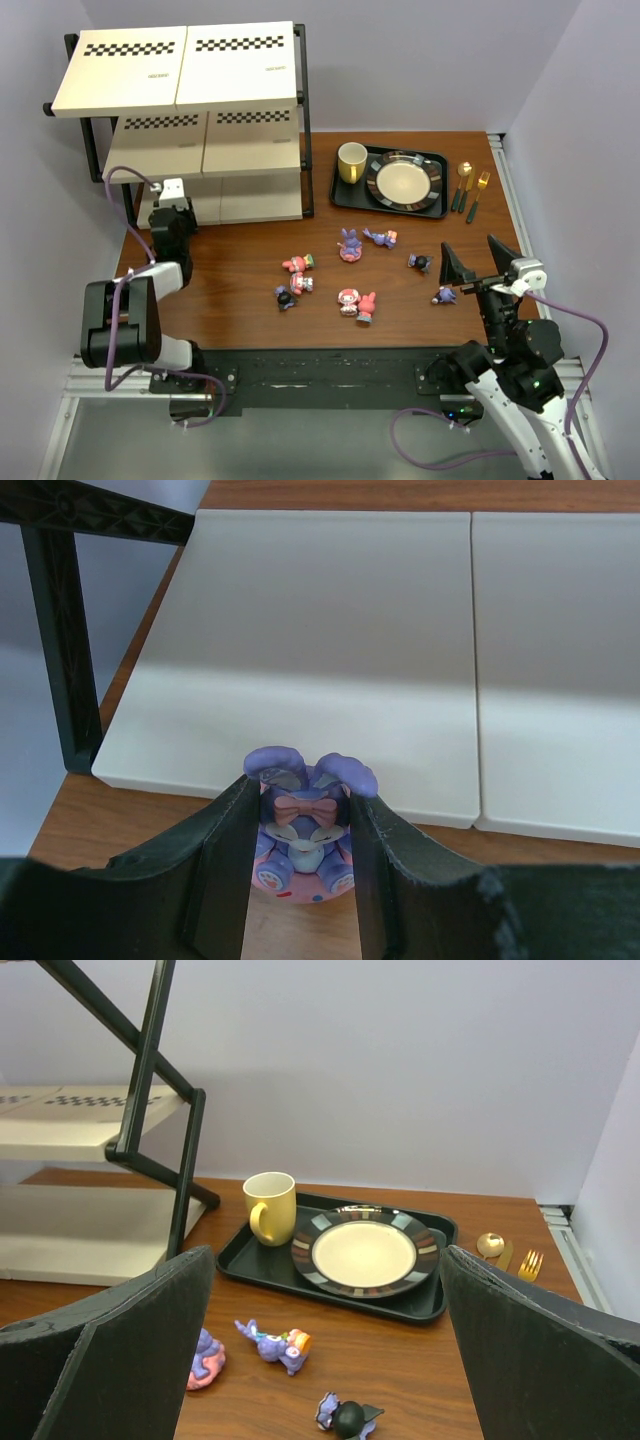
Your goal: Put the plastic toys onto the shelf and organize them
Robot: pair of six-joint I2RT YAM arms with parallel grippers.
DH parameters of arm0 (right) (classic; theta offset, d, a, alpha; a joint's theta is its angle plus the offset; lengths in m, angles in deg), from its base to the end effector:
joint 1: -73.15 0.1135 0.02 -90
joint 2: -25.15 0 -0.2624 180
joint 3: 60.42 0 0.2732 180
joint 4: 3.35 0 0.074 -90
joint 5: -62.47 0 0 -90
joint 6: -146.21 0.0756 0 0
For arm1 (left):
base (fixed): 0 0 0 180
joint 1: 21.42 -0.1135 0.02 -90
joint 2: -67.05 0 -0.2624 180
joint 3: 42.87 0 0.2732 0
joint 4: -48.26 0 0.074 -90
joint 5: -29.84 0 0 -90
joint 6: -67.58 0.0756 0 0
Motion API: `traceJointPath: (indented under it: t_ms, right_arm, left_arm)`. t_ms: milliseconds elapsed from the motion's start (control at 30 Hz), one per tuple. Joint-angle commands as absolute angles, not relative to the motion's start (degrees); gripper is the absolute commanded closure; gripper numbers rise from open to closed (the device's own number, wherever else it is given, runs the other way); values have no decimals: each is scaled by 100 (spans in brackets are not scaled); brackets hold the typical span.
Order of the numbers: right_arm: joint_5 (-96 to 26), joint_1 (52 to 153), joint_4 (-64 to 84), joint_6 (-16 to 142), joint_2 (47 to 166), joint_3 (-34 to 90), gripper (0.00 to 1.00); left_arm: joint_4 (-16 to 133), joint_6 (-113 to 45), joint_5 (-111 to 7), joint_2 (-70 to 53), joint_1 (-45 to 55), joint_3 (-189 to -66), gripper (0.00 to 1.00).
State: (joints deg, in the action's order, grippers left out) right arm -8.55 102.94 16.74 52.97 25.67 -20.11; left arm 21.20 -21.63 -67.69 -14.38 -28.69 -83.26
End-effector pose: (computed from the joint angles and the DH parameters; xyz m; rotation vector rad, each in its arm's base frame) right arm 0.1029 0.0306 0.3398 -0.0688 1.2469 0.1986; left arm 0.3276 0.0518 0.1576 -0.1959 1.8075 0.2189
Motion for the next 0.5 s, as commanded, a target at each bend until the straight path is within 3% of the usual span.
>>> traceJointPath:
  t_ms: [0, 467]
  right_arm:
    - [-697, 10321, 1505, 5305, 2533, -2048, 1]
    - [-679, 10321, 1514, 5270, 2577, -2048, 1]
  left_arm:
    - [1340, -1935, -6439, -1627, -3091, -8614, 100]
    - [1322, -2364, -6087, -2181, -3302, -9133, 98]
